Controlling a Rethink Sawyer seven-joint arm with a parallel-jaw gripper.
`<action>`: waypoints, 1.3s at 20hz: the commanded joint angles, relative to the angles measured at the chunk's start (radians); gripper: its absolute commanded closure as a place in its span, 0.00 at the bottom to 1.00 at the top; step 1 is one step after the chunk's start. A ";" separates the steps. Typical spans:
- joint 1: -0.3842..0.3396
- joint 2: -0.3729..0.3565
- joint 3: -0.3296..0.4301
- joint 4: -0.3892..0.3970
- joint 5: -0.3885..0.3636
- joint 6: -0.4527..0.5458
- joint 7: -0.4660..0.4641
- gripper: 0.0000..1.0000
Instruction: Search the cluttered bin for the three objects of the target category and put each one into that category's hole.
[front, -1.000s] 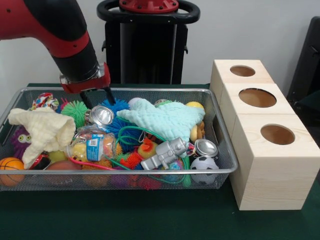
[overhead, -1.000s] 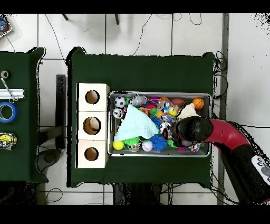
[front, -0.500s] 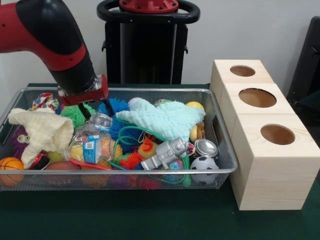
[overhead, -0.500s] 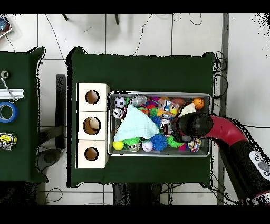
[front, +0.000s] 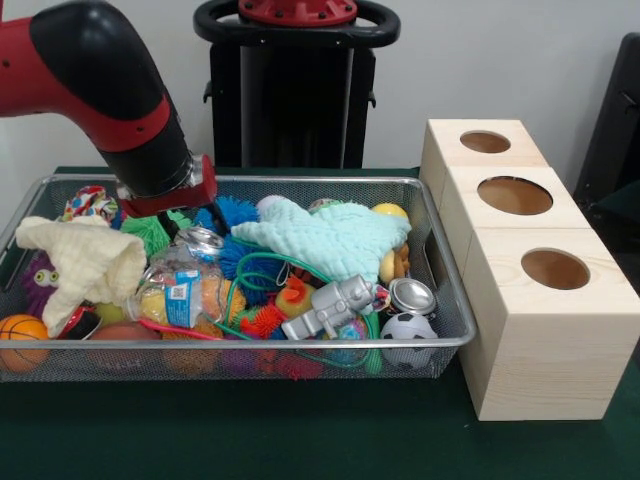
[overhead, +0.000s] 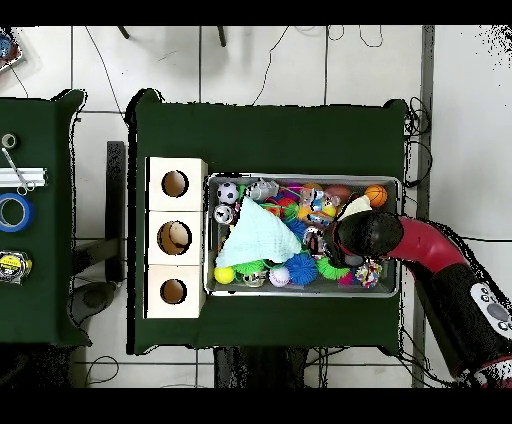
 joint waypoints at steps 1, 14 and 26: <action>0.006 -0.003 0.002 -0.105 -0.085 -0.032 -0.155 0.00; 0.022 0.031 0.013 -0.216 -0.077 0.026 -0.183 0.00; 0.036 0.004 -0.030 -0.216 -0.078 0.008 -0.091 0.00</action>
